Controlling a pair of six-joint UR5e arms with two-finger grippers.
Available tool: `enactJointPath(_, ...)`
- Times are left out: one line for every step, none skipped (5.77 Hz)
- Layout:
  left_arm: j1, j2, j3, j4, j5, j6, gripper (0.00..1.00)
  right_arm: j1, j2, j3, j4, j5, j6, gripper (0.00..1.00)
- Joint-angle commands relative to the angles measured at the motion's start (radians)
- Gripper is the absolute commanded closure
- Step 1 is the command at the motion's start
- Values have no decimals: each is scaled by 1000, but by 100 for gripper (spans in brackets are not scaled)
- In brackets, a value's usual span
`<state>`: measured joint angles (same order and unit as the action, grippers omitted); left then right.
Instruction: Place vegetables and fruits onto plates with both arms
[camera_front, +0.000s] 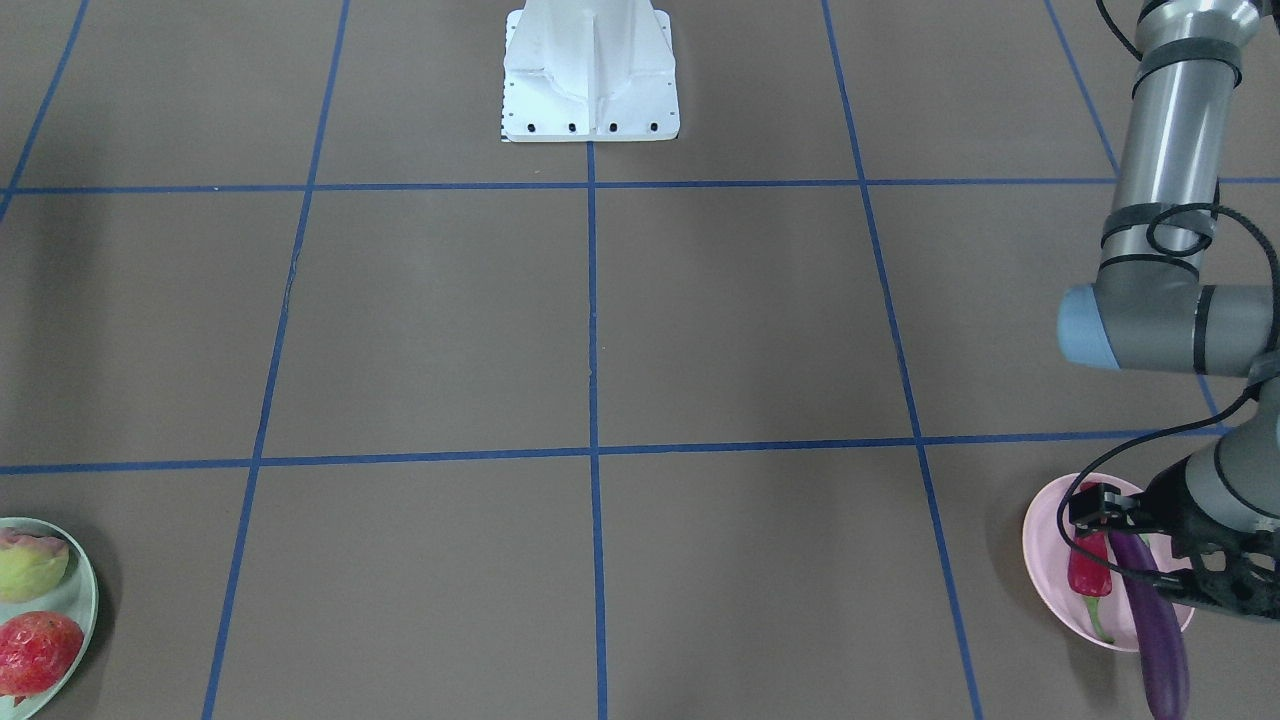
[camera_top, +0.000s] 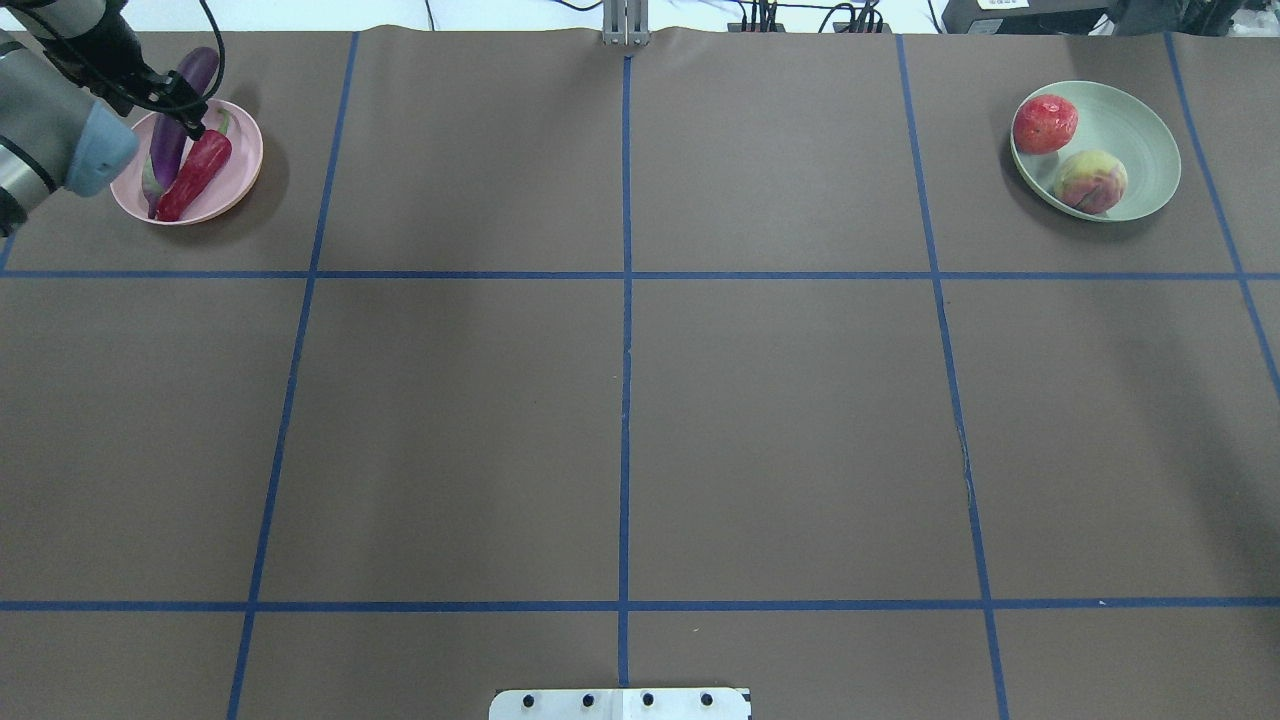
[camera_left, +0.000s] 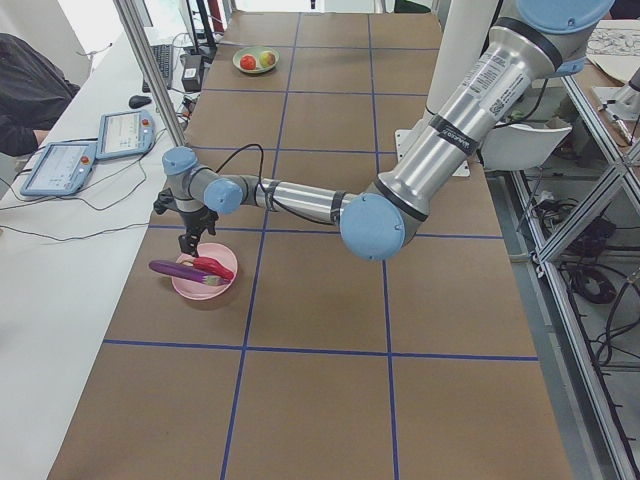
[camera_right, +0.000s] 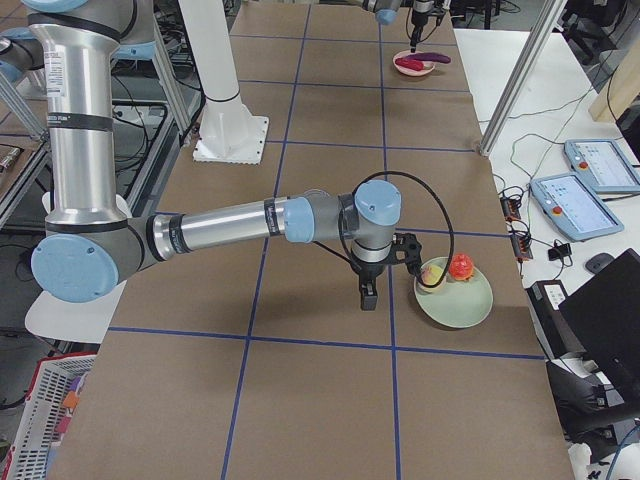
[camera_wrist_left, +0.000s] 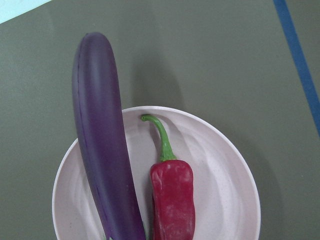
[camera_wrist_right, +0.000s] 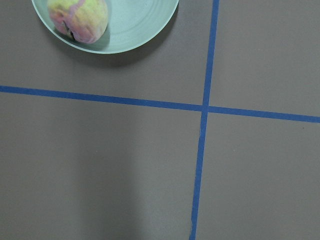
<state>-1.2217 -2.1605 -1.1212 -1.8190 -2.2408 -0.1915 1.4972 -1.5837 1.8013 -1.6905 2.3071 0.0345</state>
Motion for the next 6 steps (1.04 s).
enactJointPath(-121,219,-221,6,-121,78,0,0,-2,1,0,0,-1,0)
enactJointPath(-186,281,-289,47,-137,108,0,2,-2,1,0,0,1,0)
enactJointPath(-223,353,-366,157,-137,232,0,2,-4,4,0,0,1,0)
enactJointPath(-270,396,-438,332,-123,257,0,2,-4,4,0,0,1,0)
enactJointPath(-332,439,-445,452,-137,254,0,2,-2,4,0,0,1,0)
enactJointPath(-335,461,-454,463,-143,254,0,2,-2,4,0,0,1,0)
